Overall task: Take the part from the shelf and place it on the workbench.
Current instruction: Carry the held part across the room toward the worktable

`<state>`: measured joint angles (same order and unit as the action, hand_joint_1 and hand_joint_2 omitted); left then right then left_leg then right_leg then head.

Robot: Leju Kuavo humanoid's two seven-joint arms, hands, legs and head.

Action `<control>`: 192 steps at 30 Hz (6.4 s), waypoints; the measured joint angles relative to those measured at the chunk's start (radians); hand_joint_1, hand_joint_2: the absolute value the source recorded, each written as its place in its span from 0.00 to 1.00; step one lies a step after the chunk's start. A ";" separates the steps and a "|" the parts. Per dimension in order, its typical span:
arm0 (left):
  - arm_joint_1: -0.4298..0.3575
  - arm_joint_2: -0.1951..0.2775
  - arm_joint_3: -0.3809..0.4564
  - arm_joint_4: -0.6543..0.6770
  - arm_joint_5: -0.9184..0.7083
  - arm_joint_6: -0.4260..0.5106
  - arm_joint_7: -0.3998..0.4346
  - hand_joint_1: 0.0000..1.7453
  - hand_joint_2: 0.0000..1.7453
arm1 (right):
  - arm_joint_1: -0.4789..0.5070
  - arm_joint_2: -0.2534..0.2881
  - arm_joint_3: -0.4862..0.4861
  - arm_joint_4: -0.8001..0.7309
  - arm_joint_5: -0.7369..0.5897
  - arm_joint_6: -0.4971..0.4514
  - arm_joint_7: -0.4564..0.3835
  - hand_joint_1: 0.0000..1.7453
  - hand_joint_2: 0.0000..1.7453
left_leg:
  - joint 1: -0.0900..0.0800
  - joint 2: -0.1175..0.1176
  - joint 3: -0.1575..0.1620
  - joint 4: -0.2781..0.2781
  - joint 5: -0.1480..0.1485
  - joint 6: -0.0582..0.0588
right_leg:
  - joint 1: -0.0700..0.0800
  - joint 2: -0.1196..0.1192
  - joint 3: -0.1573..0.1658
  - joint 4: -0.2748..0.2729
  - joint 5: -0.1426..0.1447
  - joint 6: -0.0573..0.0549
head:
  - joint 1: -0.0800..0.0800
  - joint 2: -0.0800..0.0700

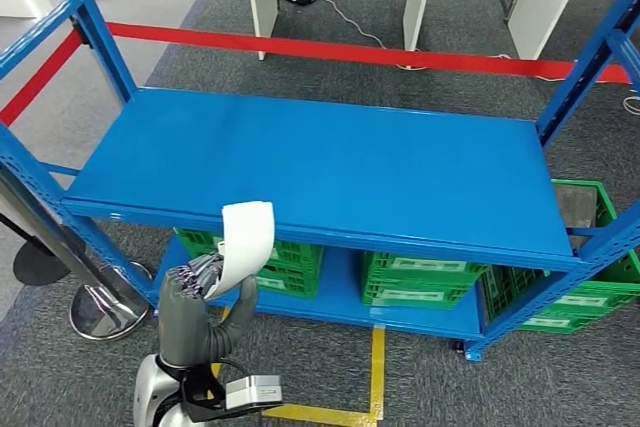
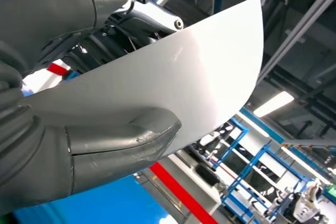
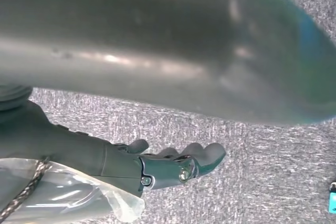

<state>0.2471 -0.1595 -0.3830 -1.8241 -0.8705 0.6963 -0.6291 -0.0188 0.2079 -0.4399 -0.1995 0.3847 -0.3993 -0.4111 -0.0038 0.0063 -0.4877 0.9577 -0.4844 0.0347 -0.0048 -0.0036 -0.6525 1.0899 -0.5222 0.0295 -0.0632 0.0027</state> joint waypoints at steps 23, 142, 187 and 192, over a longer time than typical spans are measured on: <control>-0.006 -0.007 -0.013 -0.006 -0.058 0.000 0.073 1.00 1.00 | -0.011 -0.034 -0.012 -0.002 0.077 0.094 0.061 0.00 0.00 | 0.000 0.013 -0.019 0.122 -0.023 -0.039 | 0.011 -0.011 0.087 -0.126 0.073 -0.042 | -0.005 0.000; 0.011 0.086 -0.032 -0.019 -0.053 0.001 0.128 1.00 1.00 | 0.006 -0.039 -0.145 -0.007 0.254 0.040 0.221 0.00 0.00 | 0.012 -0.014 -0.223 0.332 -0.093 -0.056 | -0.008 -0.024 0.133 -0.097 0.006 -0.034 | -0.023 0.000; 0.067 0.038 -0.041 -0.028 0.002 0.003 -0.034 1.00 1.00 | -0.006 -0.016 -0.211 -0.008 0.303 0.049 0.015 0.00 0.00 | -0.004 -0.032 -0.076 0.031 0.028 0.004 | 0.001 -0.001 -0.014 0.186 -0.121 0.006 | -0.009 0.000; 0.084 0.018 -0.024 -0.043 0.016 0.003 -0.065 1.00 1.00 | -0.012 -0.013 -0.217 -0.008 0.307 0.050 0.013 0.00 0.00 | -0.007 -0.092 -0.072 0.035 0.027 -0.002 | -0.006 0.064 0.099 -0.066 0.019 -0.003 | -0.009 0.000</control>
<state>0.3310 -0.1413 -0.4070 -1.8672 -0.8545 0.6989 -0.6937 -0.0304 0.1947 -0.6570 -0.2076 0.6922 -0.3492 -0.3984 -0.0110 -0.0856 -0.5601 0.9931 -0.4575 0.0326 -0.0109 0.0605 -0.5532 1.0240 -0.5029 0.0268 -0.0724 0.0027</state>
